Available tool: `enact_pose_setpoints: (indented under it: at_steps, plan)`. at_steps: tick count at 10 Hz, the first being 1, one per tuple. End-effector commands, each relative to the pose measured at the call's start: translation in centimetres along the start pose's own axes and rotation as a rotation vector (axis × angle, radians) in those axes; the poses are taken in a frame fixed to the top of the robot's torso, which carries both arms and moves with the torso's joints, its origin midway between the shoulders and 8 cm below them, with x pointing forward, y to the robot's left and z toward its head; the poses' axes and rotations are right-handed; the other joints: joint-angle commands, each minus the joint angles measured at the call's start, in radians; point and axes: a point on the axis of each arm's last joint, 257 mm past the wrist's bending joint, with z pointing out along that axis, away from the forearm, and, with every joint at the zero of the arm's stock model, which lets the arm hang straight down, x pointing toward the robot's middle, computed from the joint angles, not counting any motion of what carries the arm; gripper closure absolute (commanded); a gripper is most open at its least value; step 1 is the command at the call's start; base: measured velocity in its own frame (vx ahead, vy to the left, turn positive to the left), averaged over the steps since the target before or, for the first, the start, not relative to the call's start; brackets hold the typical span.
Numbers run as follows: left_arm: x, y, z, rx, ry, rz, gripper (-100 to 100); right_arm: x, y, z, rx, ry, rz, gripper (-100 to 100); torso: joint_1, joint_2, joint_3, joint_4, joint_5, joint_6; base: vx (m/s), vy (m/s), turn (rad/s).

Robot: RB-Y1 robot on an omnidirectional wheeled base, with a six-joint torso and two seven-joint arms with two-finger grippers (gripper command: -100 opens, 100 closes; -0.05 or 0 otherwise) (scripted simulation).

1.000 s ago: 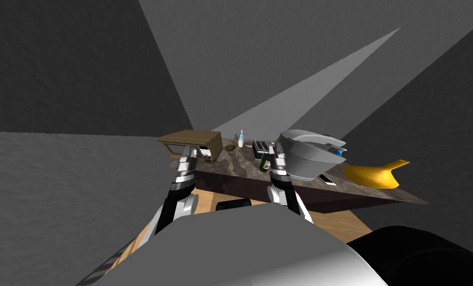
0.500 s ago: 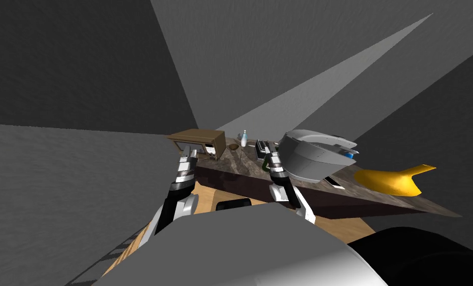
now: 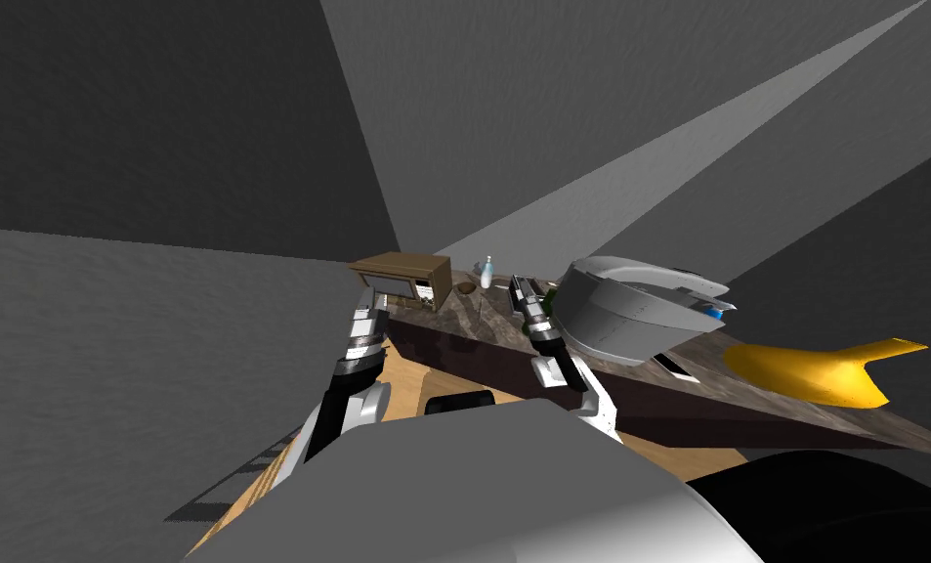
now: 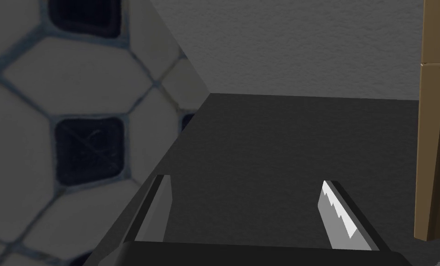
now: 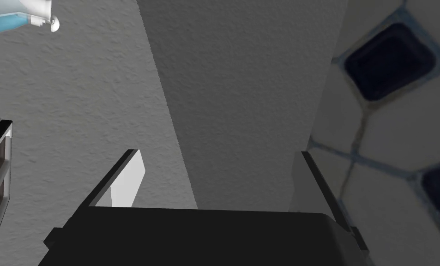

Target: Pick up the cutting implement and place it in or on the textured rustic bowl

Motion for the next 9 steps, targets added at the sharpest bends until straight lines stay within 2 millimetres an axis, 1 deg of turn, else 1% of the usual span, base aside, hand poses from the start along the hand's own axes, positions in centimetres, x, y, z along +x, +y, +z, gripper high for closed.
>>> enact_pose_setpoints:
  at_steps: [1,3,4,5,6,7,8,9]
  plan:
    - [0.0,0.0,0.0,0.000,0.000,0.000,0,0.2,-1.4,0.6,0.037,0.031,-0.014,-100,0.000,0.000,0.000,0.000,0.000,0.000,-0.036,0.023,0.099]
    - [0.0,0.0,0.0,0.000,0.000,0.000,0,0.4,-3.4,1.6,0.084,0.073,-0.039,-100,0.000,0.000,0.000,0.000,0.000,-0.001,-0.049,0.035,0.200]
    - [0.0,0.0,0.0,0.000,0.000,0.000,0,0.4,-3.8,1.5,0.101,0.075,-0.040,-100,0.000,0.001,0.000,0.000,0.000,-0.001,-0.041,0.033,0.058]
    - [0.0,0.0,0.0,0.000,0.000,0.000,0,0.4,-5.0,2.0,0.131,0.095,-0.054,-100,0.000,0.001,0.000,0.000,0.000,0.000,-0.036,0.046,0.120]
    - [0.0,0.0,0.0,0.000,0.000,0.000,0,0.4,-5.1,2.0,0.135,0.095,-0.055,-100,0.001,0.000,0.000,0.000,0.000,0.000,-0.027,0.032,0.065]
    - [0.0,0.0,0.0,0.000,0.000,0.000,0,0.4,-6.4,2.4,0.170,0.113,-0.070,-100,0.000,0.000,0.000,0.000,0.000,0.000,-0.027,0.035,0.136]
    - [0.0,0.0,0.0,0.000,0.000,0.000,0,0.4,-6.4,2.4,0.171,0.113,-0.070,-100,0.000,0.000,0.000,0.000,0.000,0.000,-0.021,0.022,0.063]
    - [0.0,0.0,0.0,0.000,0.000,0.000,0,0.3,-7.6,2.8,0.203,0.130,-0.086,-100,-0.001,-0.001,0.000,0.000,0.000,0.000,-0.024,0.028,0.118]
